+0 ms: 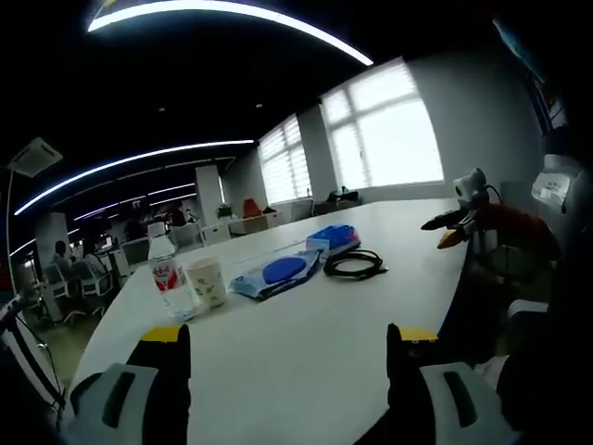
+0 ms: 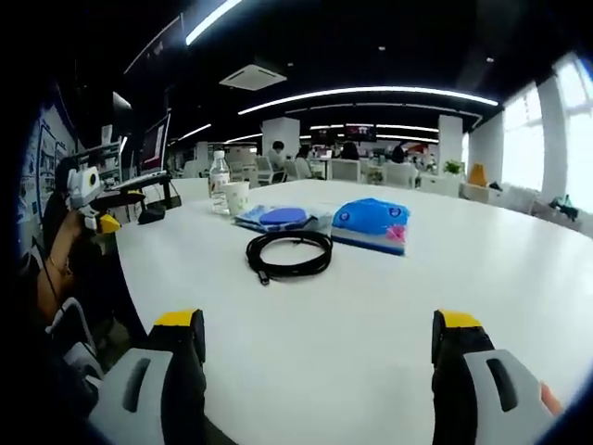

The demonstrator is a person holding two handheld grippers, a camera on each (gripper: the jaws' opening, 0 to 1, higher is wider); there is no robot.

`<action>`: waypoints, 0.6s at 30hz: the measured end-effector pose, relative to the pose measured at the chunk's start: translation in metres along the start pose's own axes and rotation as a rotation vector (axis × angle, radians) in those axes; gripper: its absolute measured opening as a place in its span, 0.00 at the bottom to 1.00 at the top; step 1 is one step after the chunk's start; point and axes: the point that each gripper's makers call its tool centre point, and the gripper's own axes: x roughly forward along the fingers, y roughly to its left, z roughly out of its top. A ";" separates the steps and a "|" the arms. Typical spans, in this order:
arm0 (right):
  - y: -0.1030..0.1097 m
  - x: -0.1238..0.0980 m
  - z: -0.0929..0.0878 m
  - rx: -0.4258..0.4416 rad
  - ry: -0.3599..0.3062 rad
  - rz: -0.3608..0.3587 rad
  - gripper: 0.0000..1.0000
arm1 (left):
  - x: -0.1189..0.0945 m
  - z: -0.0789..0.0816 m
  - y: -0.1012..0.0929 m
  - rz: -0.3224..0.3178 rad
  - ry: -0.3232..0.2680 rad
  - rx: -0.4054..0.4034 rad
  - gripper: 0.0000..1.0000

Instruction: Arrange the tabletop items into an orderly group along one side of the table until the central work area is clear of visible clutter.

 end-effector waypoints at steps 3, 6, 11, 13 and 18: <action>0.001 0.001 -0.008 0.004 0.036 0.002 1.00 | -0.001 -0.001 0.000 -0.003 0.005 -0.003 0.88; 0.002 0.001 -0.015 0.013 0.071 0.009 1.00 | 0.000 -0.003 -0.002 -0.012 0.018 -0.003 0.97; -0.002 0.001 -0.017 0.002 0.079 -0.014 1.00 | 0.001 -0.002 0.000 -0.010 0.011 -0.048 1.00; -0.004 0.000 -0.012 0.006 0.053 -0.026 1.00 | 0.001 0.001 0.001 -0.006 -0.010 -0.062 1.00; -0.003 0.000 -0.010 -0.001 0.052 -0.025 1.00 | 0.000 0.004 0.002 0.002 -0.027 -0.066 1.00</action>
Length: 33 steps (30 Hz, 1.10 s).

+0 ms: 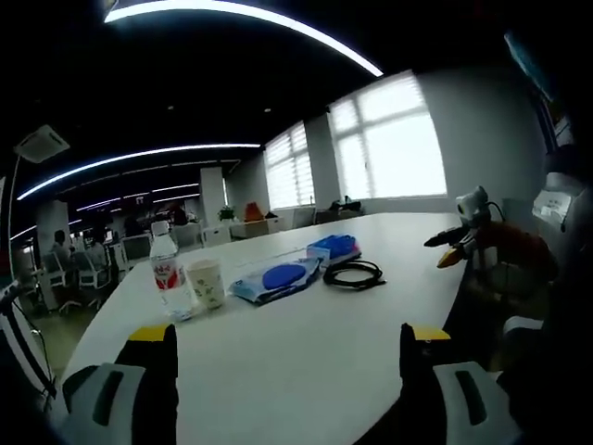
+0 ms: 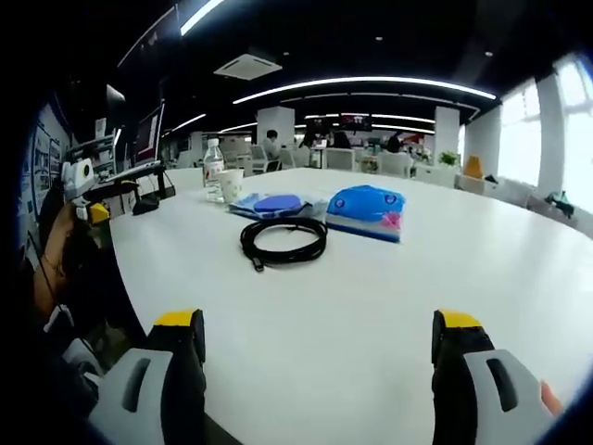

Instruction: Arrange the tabletop items into an orderly group along one side of the table until the central work area is clear of visible clutter.

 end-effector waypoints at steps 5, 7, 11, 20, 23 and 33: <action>0.001 0.000 0.001 0.003 0.004 -0.005 1.00 | 0.000 -0.001 0.002 0.017 0.000 -0.011 1.00; 0.000 0.000 0.002 0.005 0.009 -0.010 1.00 | 0.000 -0.001 0.006 0.040 0.001 -0.012 1.00; 0.001 0.000 0.004 0.006 -0.002 -0.014 0.99 | -0.001 -0.001 0.009 0.051 -0.006 -0.024 1.00; -0.002 -0.003 0.005 -0.008 -0.011 -0.037 0.97 | -0.004 -0.005 0.013 0.063 0.002 -0.042 1.00; 0.001 -0.005 0.007 -0.008 -0.017 -0.035 0.97 | -0.003 -0.007 0.012 0.063 0.003 -0.046 1.00; -0.003 -0.010 0.006 -0.039 -0.019 -0.059 0.96 | -0.004 -0.011 0.009 0.068 0.028 -0.029 1.00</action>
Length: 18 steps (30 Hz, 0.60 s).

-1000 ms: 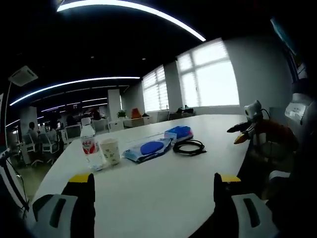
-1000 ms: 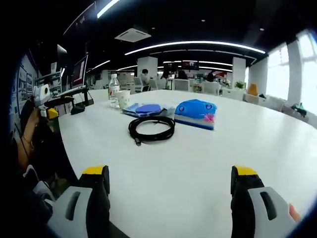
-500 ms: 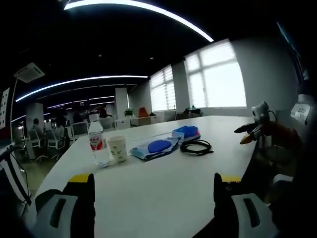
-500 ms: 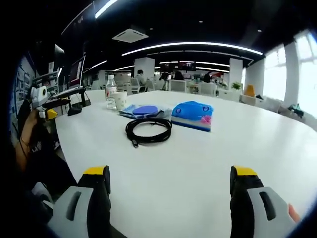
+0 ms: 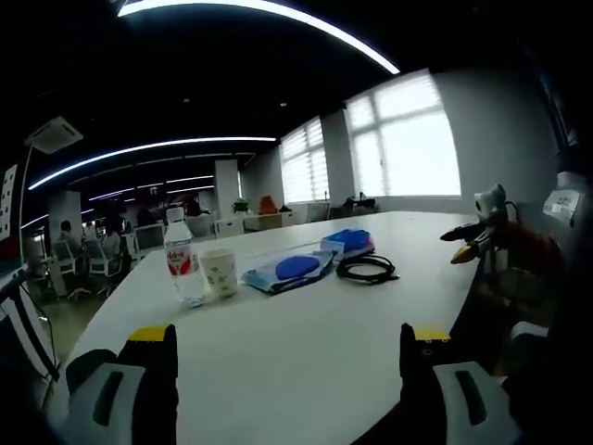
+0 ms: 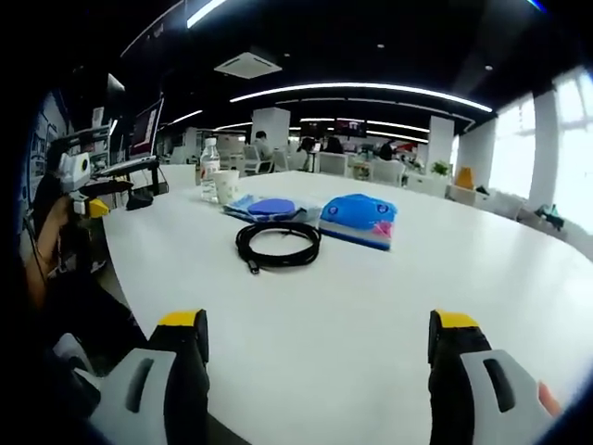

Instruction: Arrange the tabletop items into an orderly group along one side of the table until the central work area is clear of visible clutter.

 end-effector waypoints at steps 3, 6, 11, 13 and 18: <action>-0.001 -0.001 0.000 -0.001 -0.004 -0.009 0.95 | 0.000 0.002 -0.001 -0.007 -0.003 0.002 1.00; -0.001 -0.003 0.000 0.002 -0.008 -0.010 0.95 | 0.001 0.003 -0.001 -0.005 -0.003 0.007 1.00; -0.001 -0.002 -0.003 0.005 0.001 -0.012 0.95 | 0.001 0.003 0.000 -0.002 0.002 0.004 1.00; 0.000 -0.001 -0.003 -0.001 0.001 -0.014 0.95 | 0.002 0.003 0.000 -0.003 0.001 0.002 1.00; 0.002 0.001 -0.004 0.003 0.006 -0.007 0.95 | 0.003 0.001 0.001 0.010 0.018 0.021 1.00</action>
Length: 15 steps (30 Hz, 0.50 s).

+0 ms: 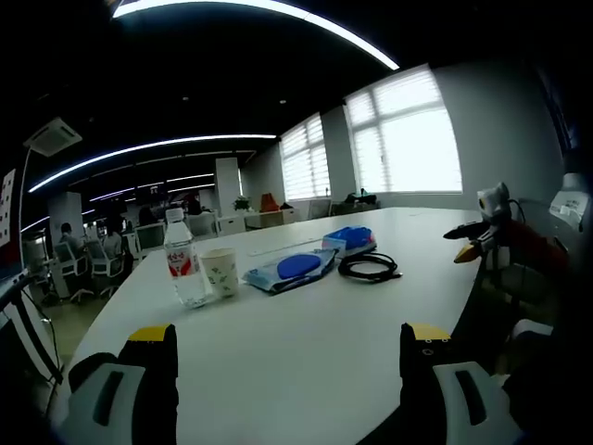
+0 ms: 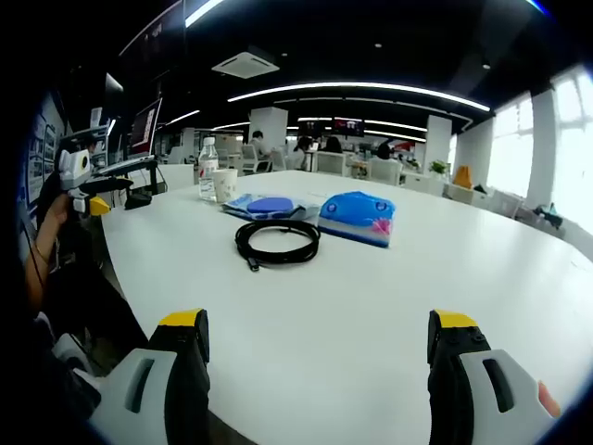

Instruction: Arrange the tabletop items into an orderly group along one side of the table until the central work area is clear of visible clutter.

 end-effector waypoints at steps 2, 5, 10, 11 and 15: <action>0.002 0.001 -0.001 0.003 0.005 0.002 0.95 | 0.001 0.000 0.000 -0.003 0.003 0.000 1.00; 0.005 0.002 -0.001 -0.004 0.013 0.010 0.95 | 0.002 -0.003 -0.002 -0.015 0.010 -0.001 1.00; 0.007 0.002 -0.001 -0.006 0.018 0.014 0.95 | 0.001 -0.004 -0.001 -0.012 0.006 -0.006 1.00; 0.007 0.002 0.000 -0.006 0.020 0.011 0.94 | 0.001 -0.005 -0.001 -0.012 0.007 -0.006 1.00; 0.007 0.002 0.003 -0.013 0.009 -0.001 0.93 | -0.001 -0.007 0.001 -0.009 0.019 -0.001 1.00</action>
